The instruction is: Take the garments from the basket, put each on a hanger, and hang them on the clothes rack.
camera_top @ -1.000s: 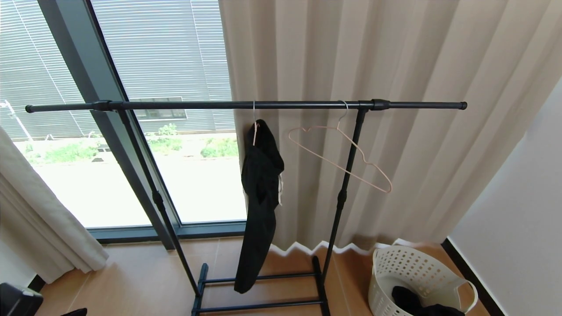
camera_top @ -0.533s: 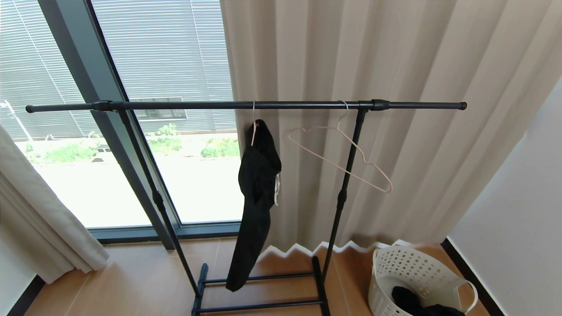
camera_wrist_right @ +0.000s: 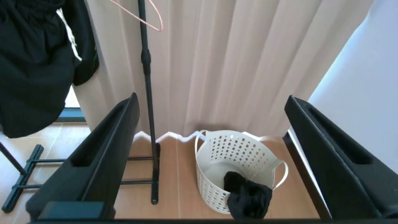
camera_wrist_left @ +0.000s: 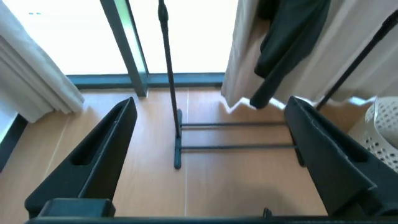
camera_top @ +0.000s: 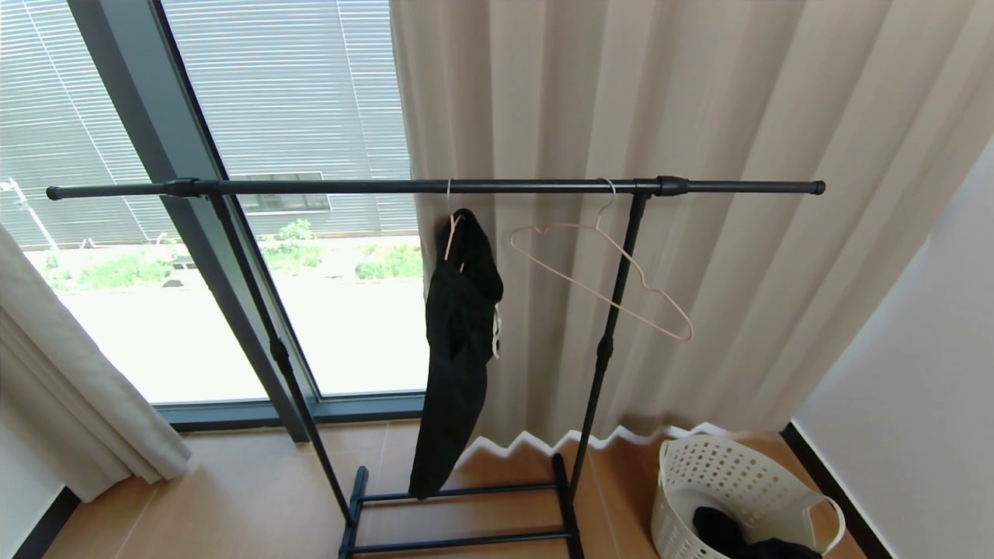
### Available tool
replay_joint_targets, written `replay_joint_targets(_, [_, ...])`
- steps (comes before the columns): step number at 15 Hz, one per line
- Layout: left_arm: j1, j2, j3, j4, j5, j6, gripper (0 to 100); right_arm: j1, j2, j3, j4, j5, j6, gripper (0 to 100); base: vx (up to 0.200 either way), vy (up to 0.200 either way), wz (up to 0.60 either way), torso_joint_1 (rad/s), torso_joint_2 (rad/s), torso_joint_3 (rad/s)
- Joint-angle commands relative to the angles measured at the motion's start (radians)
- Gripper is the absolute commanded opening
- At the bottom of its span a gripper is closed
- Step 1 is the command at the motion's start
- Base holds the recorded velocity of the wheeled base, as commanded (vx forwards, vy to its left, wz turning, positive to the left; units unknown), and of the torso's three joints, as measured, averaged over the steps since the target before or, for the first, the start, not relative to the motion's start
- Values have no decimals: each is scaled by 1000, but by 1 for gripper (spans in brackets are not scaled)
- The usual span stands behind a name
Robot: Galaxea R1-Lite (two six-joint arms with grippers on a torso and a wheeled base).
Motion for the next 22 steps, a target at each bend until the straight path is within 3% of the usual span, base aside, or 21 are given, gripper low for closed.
replay_joint_targets(1, [16,-99,1,-3,-6,-26,100,0,-1,1,0,11,0,100,0,0,0,0,0,0])
replay_joint_targets(8, [16,-99,1,-3,-7,-24,100,0,-1,4,-7,12,17,100,0,0,0,0,0,0])
replay_joint_targets(10, [16,-99,1,-3,-6,-24,100,0,-1,3,-5,20,66,100,0,0,0,0,0,0])
replay_joint_targets(22, [16,-99,0,-3,-10,-29,100,0,-1,3,-5,21,54,100,0,0,0,-3,6,4])
